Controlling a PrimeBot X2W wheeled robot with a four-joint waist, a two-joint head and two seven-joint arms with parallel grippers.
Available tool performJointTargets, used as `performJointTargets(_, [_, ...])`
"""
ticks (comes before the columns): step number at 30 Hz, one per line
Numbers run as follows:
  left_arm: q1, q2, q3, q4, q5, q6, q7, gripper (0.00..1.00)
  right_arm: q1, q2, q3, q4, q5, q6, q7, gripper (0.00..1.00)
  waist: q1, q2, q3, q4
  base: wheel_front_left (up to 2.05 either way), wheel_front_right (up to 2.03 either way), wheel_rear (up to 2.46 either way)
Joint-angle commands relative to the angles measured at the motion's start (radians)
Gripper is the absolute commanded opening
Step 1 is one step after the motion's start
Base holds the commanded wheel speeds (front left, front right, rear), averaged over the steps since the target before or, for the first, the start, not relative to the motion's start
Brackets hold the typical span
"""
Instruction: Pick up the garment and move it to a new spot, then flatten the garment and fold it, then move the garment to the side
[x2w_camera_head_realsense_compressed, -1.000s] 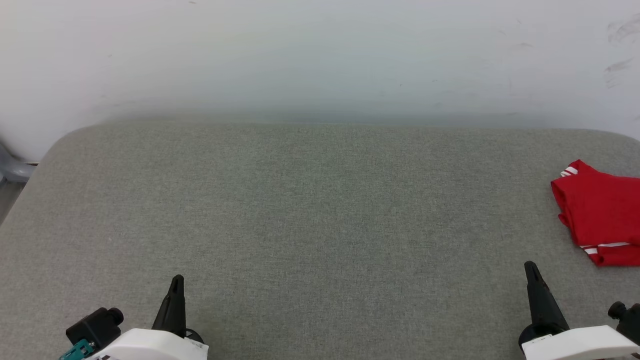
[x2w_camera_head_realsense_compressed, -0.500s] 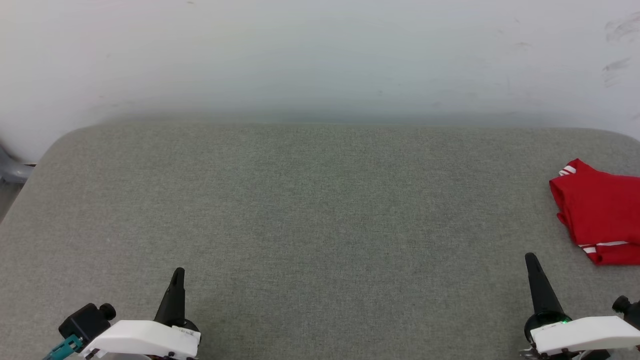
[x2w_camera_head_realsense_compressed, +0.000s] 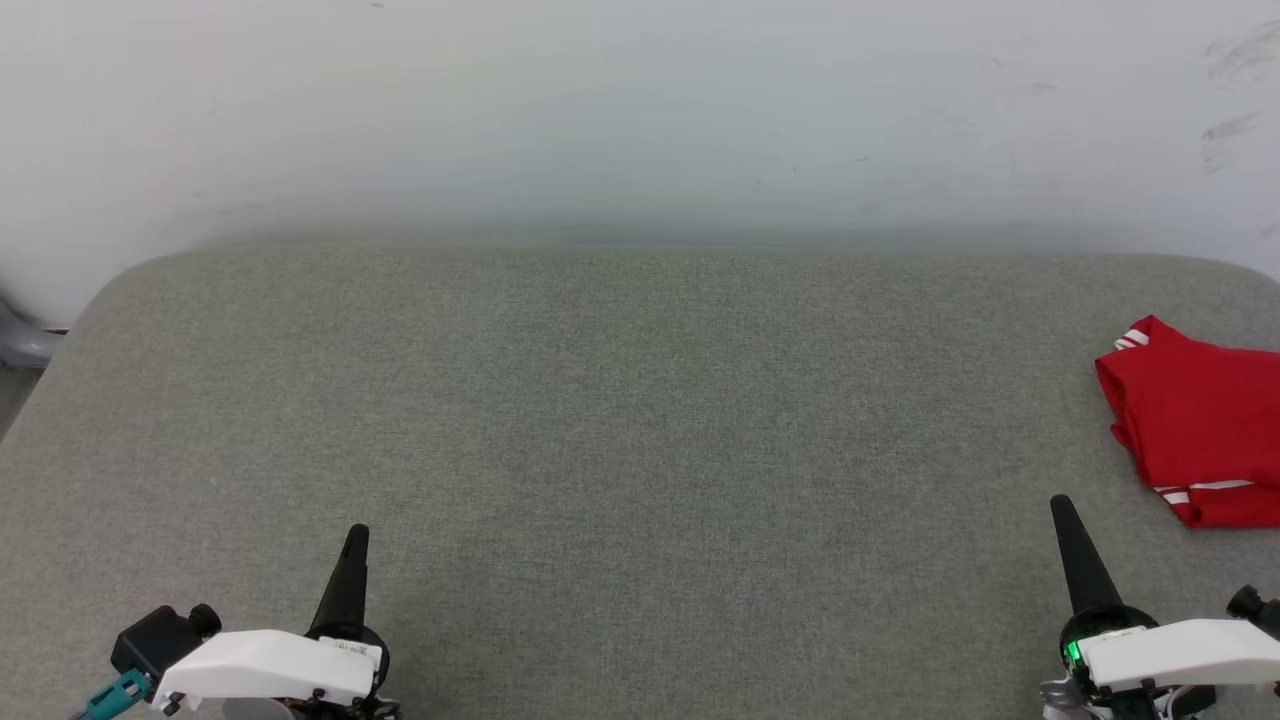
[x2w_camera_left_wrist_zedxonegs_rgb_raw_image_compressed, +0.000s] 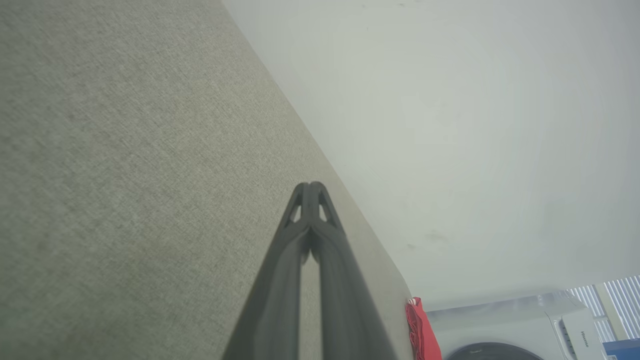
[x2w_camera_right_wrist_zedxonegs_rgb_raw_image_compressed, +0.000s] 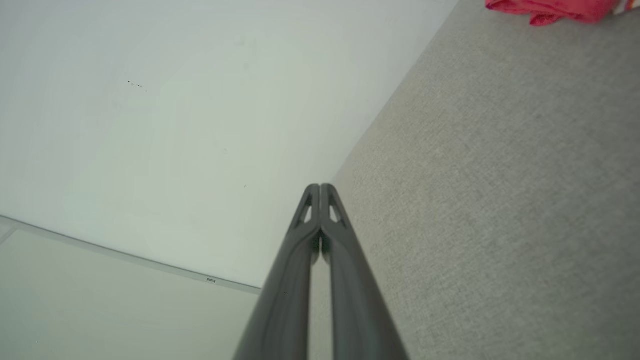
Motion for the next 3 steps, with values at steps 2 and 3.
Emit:
performJointTargets(2, [-0.029, -0.004, 0.009, -0.001, -0.048, -0.011, 0.01, 0.0, -0.031, -0.007, -0.003, -0.002, 0.047, 0.0, 0.009, 0.0, 0.0, 0.0, 0.0, -0.001, 0.0, 0.0, 0.0])
performJointTargets(3, [-0.03, -0.004, 0.011, 0.0, -0.058, -0.013, 0.013, 0.0, -0.032, -0.007, -0.004, 0.0, 0.056, 0.0, 0.012, 0.0, 0.0, 0.0, 0.0, -0.001, 0.0, 0.0, 0.0])
